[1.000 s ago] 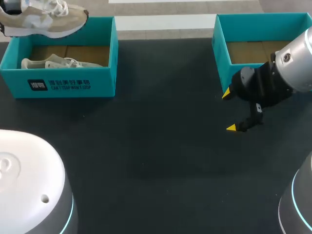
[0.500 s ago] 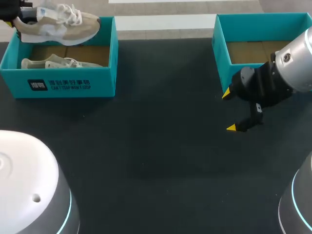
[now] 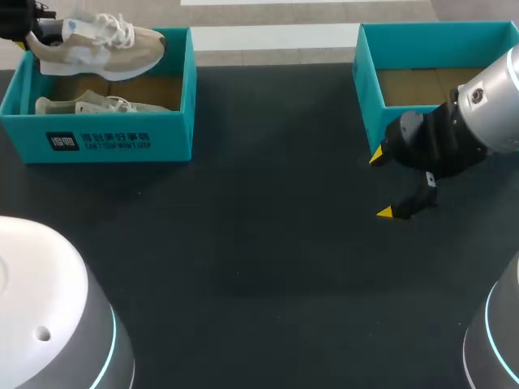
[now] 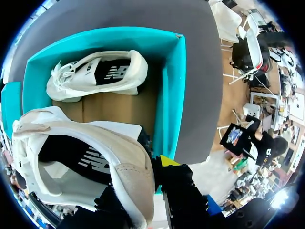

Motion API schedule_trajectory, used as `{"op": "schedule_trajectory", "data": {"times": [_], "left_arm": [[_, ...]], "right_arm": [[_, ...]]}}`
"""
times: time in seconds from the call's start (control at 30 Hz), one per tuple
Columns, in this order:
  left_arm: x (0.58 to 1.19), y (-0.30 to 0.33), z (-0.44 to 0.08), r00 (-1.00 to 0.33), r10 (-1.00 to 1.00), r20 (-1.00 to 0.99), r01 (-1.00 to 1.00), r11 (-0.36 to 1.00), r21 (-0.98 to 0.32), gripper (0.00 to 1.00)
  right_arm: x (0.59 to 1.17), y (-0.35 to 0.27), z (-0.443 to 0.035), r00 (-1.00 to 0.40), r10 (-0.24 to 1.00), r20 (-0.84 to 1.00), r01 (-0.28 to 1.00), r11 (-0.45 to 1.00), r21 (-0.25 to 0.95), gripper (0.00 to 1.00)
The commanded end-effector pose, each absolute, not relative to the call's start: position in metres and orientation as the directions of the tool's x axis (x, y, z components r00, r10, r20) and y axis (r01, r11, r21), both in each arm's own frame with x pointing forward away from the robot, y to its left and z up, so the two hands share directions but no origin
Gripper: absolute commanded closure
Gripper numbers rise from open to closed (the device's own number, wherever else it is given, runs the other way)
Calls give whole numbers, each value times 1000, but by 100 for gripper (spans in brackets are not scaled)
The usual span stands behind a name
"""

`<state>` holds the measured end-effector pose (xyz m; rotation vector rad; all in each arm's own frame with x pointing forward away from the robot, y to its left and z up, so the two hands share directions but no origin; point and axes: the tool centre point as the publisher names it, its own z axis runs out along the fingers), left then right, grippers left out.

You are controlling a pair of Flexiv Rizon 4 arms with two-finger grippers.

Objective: Take the shoe out of the shoebox, open the shoe tongue, remove and reinsert the insole, then place the shoe into the shoebox

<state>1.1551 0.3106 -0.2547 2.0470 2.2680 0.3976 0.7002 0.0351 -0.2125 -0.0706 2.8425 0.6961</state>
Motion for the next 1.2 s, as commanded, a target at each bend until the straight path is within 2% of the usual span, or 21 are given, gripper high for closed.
{"op": "schedule_trajectory", "data": {"times": [0.03,0.47,0.7,1.2], "left_arm": [[1169,312,-263,-122,984,129,972,93,215,100],[1173,308,-299,-152,970,188,979,121,165,100],[1174,307,-317,-190,968,167,979,174,104,100],[1178,306,-340,-238,956,171,971,231,59,100]], "right_arm": [[700,37,-214,-976,6,-219,-95,889,448,0],[700,37,-214,-976,6,-219,-95,889,448,0],[700,37,-214,-976,6,-219,-95,889,448,0],[700,37,-214,-976,6,-219,-95,889,448,0]]}}
